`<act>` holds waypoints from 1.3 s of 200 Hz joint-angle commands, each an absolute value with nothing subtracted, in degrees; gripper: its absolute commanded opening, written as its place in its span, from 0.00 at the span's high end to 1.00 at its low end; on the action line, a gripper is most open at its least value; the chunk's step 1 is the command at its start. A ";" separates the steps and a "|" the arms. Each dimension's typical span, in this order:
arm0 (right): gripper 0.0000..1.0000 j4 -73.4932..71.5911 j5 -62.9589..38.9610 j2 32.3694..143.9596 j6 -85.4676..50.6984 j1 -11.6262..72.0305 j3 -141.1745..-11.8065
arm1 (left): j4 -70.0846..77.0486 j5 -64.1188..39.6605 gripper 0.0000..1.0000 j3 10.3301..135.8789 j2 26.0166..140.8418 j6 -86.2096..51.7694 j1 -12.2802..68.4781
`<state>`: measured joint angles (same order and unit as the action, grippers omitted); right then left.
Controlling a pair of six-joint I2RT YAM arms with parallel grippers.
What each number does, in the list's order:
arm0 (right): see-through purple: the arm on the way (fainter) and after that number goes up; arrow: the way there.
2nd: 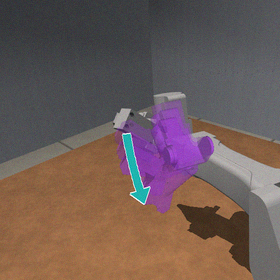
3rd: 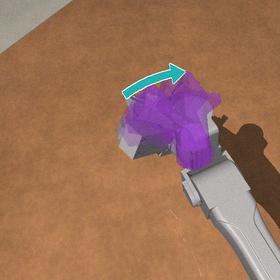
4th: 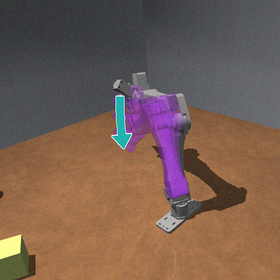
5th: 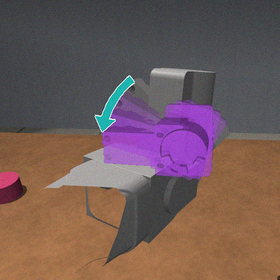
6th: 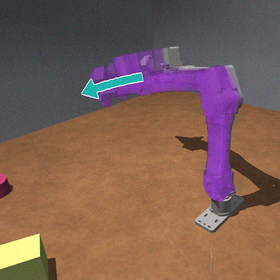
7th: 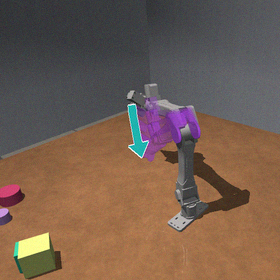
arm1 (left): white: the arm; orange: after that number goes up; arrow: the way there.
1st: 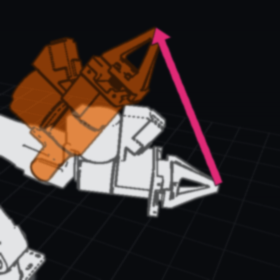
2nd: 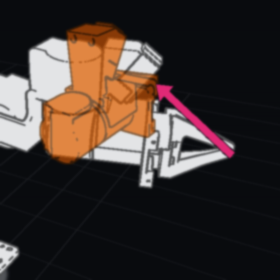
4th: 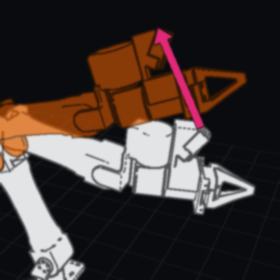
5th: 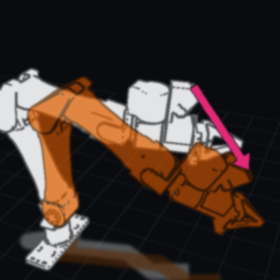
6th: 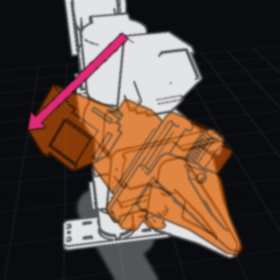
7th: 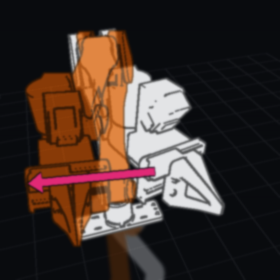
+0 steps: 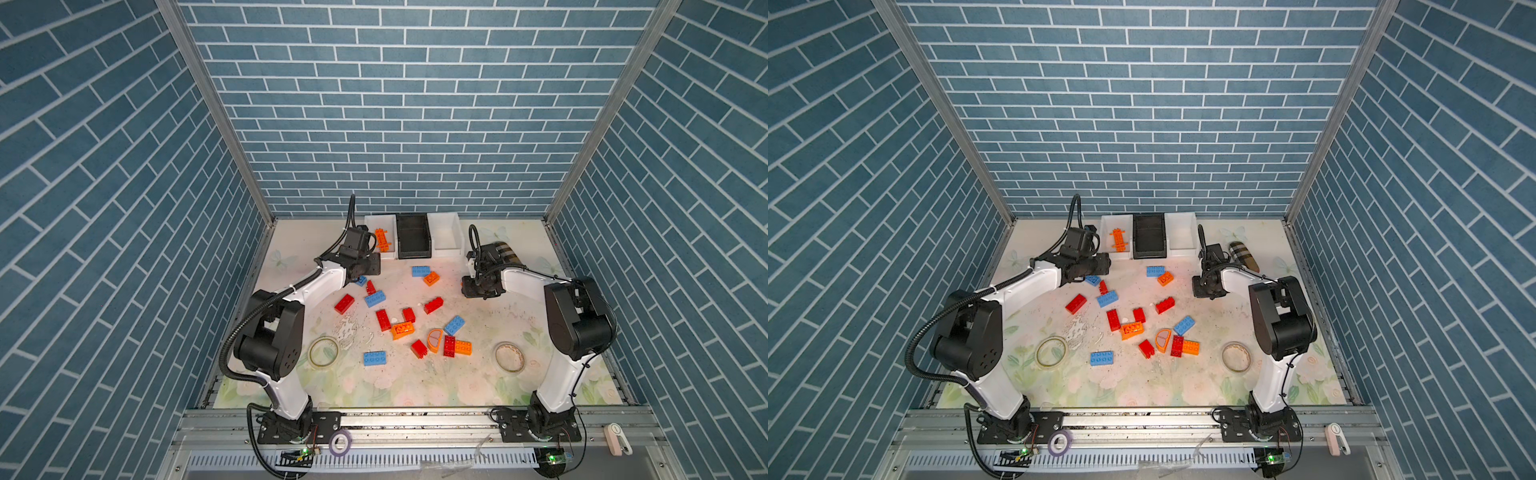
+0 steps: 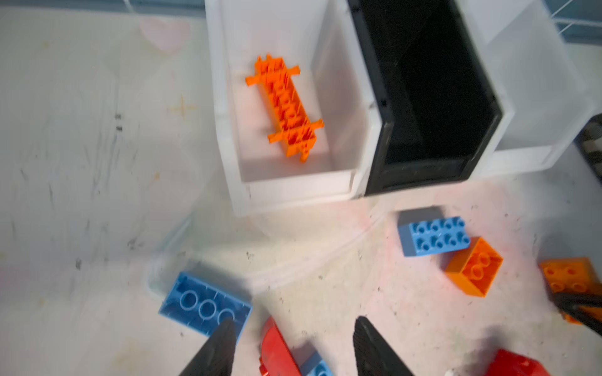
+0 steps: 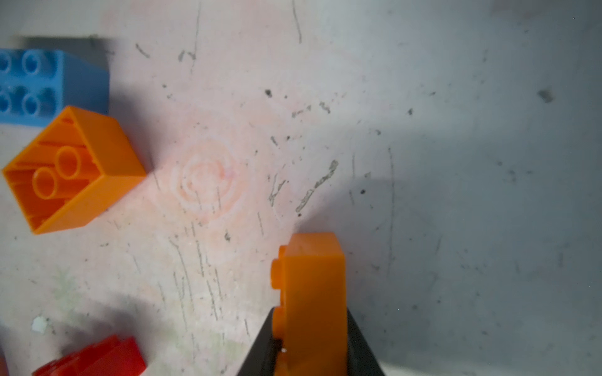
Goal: Sort the legos into containers by color
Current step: Pick up the lego from the middle-right of the table, then place the lego in the container.
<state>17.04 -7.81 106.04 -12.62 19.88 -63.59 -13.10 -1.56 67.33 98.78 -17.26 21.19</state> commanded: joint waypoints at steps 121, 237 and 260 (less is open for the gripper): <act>1.00 -1.42 -29.35 101.14 -30.22 23.16 -62.68 | -16.55 6.29 0.33 49.51 81.29 -23.27 18.13; 1.00 -36.31 -41.38 120.32 -52.65 30.31 -78.09 | -18.19 7.91 0.25 44.96 80.88 -21.84 16.31; 1.00 -37.99 -41.15 124.75 -55.61 31.05 -83.36 | -18.06 7.61 0.25 45.26 81.94 -21.38 16.33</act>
<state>-31.07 -40.23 121.49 -49.60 30.26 -78.26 -17.23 6.61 45.52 81.08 -22.00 16.78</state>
